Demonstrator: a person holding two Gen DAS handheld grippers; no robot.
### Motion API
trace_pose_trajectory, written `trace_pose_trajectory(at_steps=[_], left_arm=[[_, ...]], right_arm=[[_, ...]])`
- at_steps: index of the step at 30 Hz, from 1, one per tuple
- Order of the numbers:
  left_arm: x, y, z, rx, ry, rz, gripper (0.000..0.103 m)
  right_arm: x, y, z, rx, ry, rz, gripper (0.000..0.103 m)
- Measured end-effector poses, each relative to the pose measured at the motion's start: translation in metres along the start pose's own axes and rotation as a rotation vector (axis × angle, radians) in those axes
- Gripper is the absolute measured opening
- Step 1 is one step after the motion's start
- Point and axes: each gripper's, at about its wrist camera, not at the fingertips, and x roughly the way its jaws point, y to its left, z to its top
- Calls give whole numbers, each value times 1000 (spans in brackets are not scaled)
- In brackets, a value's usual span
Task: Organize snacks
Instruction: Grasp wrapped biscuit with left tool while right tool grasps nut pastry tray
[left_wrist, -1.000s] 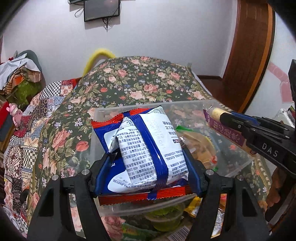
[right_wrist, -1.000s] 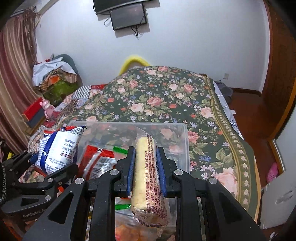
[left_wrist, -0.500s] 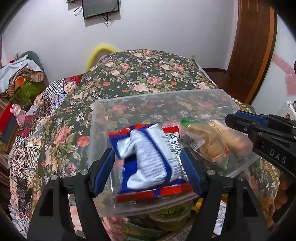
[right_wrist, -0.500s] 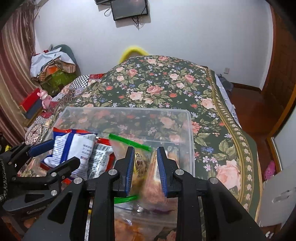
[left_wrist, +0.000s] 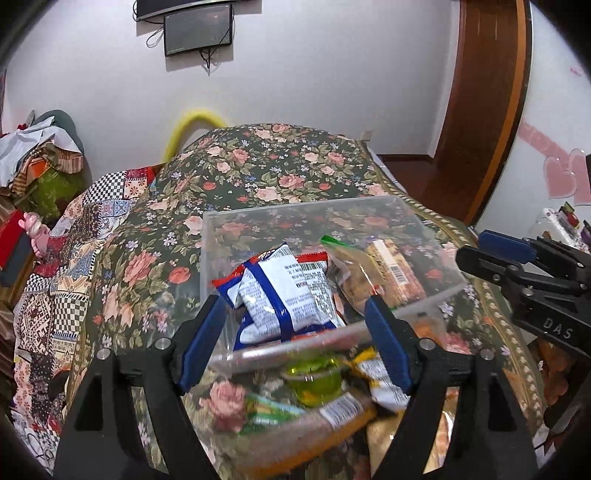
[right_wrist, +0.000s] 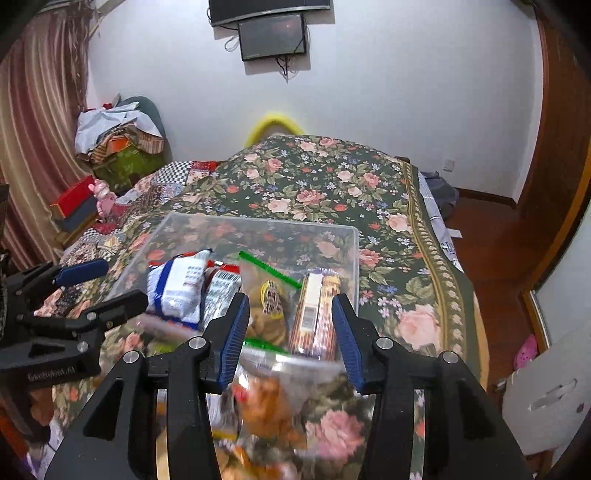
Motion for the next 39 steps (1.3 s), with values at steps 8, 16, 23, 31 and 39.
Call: trace_pose_trajectory(at_steps=[8, 16, 23, 31, 39], left_arm=[[-19, 1, -28, 6, 32, -14, 82], [-3, -2, -63, 28, 132, -44, 82], [24, -10, -79, 84, 199, -43, 82], [25, -12, -99, 89, 263, -113, 74], [15, -23, -124, 104, 278, -114, 54]], right_arm=[[-38, -8, -24, -16, -3, -14, 48], [-55, -28, -64, 19, 51, -40, 53], [-43, -41, -106, 66, 156, -30, 57], [-23, -48, -140, 78, 255, -17, 65], [-24, -49, -152, 91, 265, 4, 65]])
